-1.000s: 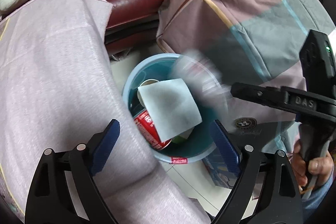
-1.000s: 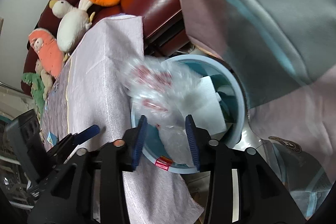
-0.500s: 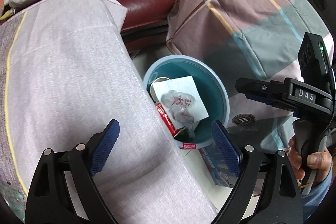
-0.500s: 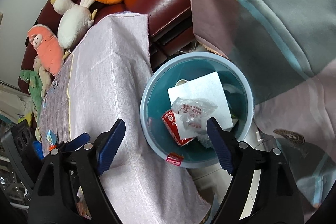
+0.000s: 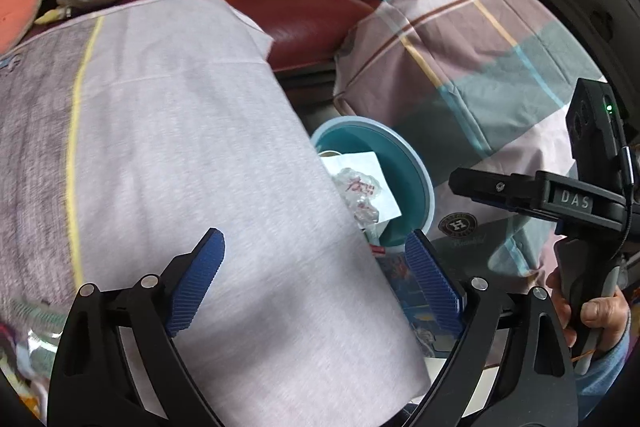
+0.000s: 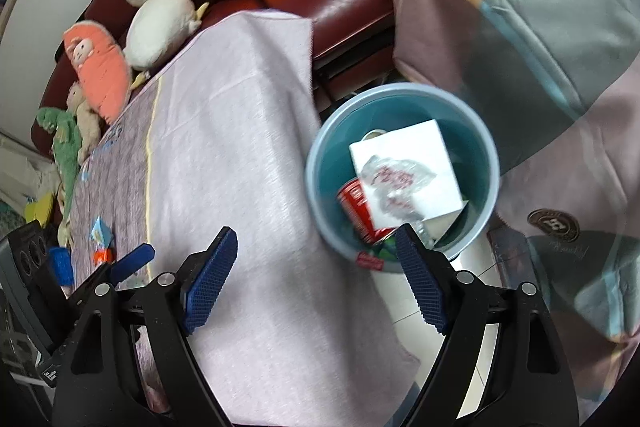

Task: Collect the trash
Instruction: 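Move both tools back over the table toward the snack packets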

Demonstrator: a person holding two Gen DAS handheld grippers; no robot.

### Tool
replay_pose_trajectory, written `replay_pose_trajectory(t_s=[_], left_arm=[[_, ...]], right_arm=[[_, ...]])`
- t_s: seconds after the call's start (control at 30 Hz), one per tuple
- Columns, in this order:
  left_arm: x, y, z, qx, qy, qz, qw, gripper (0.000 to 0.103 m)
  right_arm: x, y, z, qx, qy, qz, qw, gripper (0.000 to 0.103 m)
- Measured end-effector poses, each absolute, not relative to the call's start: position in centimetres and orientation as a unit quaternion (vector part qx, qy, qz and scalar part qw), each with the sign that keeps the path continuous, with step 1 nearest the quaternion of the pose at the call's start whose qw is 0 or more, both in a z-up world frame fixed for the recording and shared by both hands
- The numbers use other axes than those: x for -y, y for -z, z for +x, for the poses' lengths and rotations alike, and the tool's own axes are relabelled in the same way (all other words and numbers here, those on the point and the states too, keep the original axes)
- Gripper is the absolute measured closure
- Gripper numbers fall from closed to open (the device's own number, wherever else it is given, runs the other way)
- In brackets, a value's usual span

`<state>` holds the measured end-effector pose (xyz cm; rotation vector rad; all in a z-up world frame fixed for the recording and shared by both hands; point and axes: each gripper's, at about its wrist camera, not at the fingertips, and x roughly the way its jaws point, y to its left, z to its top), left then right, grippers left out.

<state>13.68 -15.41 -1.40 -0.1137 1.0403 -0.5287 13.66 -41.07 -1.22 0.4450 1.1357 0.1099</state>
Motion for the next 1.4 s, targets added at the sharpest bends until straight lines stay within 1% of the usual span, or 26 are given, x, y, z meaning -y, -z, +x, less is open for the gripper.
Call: replay_pose_trajectory(t_s=[0.53, 0.8, 1.2, 1.4], left_arm=[[3.5, 0.2, 8.7, -0.460, 0.200, -0.101, 0.859, 0.009], [-4.7, 0.0, 6.8, -0.440, 0.154, -0.125, 0.876, 0.008], [-16.6, 2.1, 4.9, -0.442, 0.072, -0.151, 0.881, 0.008], [-19.5, 4.1, 4.6, -0.463, 0.063, -0.160, 0.870, 0.008]], right_arm=[[29.2, -0.6, 11.1, -0.543, -0.108, 0.149, 0.819, 0.025], [22.0, -0.6, 10.7, -0.559, -0.134, 0.115, 0.810, 0.025], [9.2, 2.0, 11.2, -0.606, -0.203, 0.067, 0.766, 0.025], [6.0, 3.9, 12.2, -0.629, -0.211, 0.070, 0.745, 0.025]])
